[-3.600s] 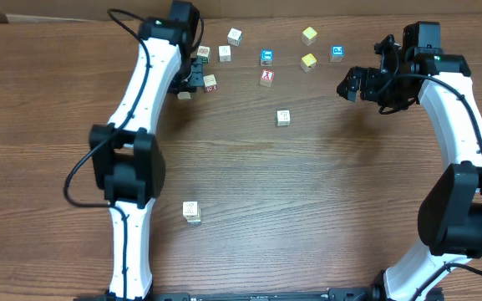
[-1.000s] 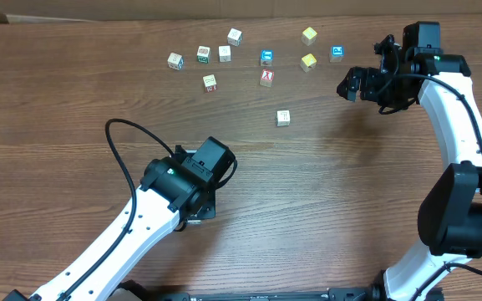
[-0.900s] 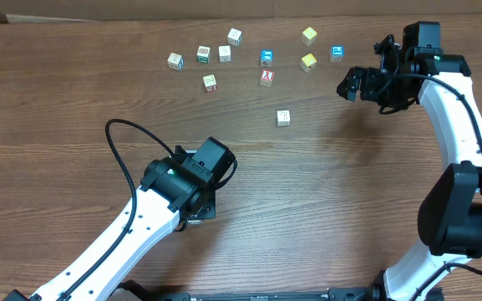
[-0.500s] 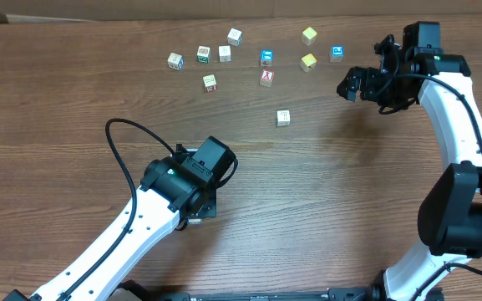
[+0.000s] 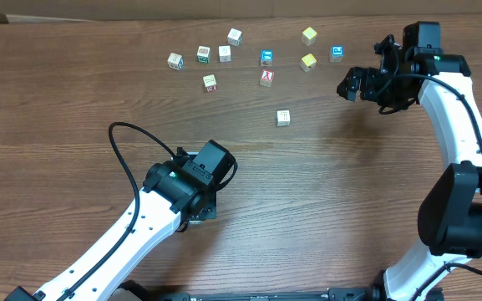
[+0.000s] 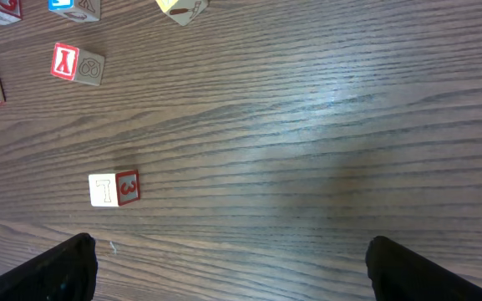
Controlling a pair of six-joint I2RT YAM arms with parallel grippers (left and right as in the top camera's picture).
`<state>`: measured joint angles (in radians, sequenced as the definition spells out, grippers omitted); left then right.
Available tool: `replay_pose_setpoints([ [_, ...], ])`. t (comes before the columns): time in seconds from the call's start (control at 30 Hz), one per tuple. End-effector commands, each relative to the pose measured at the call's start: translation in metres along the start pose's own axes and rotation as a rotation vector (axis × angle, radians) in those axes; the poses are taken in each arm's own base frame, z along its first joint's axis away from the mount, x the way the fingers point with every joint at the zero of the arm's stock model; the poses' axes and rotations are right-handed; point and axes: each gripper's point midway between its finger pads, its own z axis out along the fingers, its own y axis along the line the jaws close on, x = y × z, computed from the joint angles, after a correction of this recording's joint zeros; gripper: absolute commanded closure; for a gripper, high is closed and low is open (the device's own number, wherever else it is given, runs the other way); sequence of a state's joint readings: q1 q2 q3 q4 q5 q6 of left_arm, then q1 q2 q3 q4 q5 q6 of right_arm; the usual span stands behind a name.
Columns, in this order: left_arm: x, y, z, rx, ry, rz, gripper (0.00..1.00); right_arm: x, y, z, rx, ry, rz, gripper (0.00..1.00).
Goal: Form a tower
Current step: 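Lower the elephant block onto the stack top and open the left gripper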
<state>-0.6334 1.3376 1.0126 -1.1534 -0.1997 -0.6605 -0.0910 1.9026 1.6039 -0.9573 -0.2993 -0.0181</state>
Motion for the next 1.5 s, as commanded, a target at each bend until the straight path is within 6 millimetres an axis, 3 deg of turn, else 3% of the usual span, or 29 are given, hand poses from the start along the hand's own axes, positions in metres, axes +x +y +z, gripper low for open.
replay_pose_setpoints([
  [0.0, 0.0003, 0.0035, 0.0033, -0.023, -0.005, -0.024, 0.79, -0.0114, 0.0058, -0.0151, -0.004, -0.05, -0.013, 0.0],
  [0.73, 0.0004, 0.0075, 0.0033, -0.044, -0.009, -0.048, 0.75, -0.0114, 0.0058, -0.0151, -0.004, -0.05, -0.013, 0.0],
  [1.2, 0.0017, 0.0085, 0.0033, -0.048, -0.004, -0.046, 0.62, -0.0114, 0.0058, -0.0151, -0.004, -0.05, -0.013, 0.0],
  [1.47, 0.0025, 0.0082, 0.0033, -0.046, 0.0, -0.046, 0.7, -0.0114, 0.0058, -0.0151, -0.004, -0.05, -0.013, 0.0],
])
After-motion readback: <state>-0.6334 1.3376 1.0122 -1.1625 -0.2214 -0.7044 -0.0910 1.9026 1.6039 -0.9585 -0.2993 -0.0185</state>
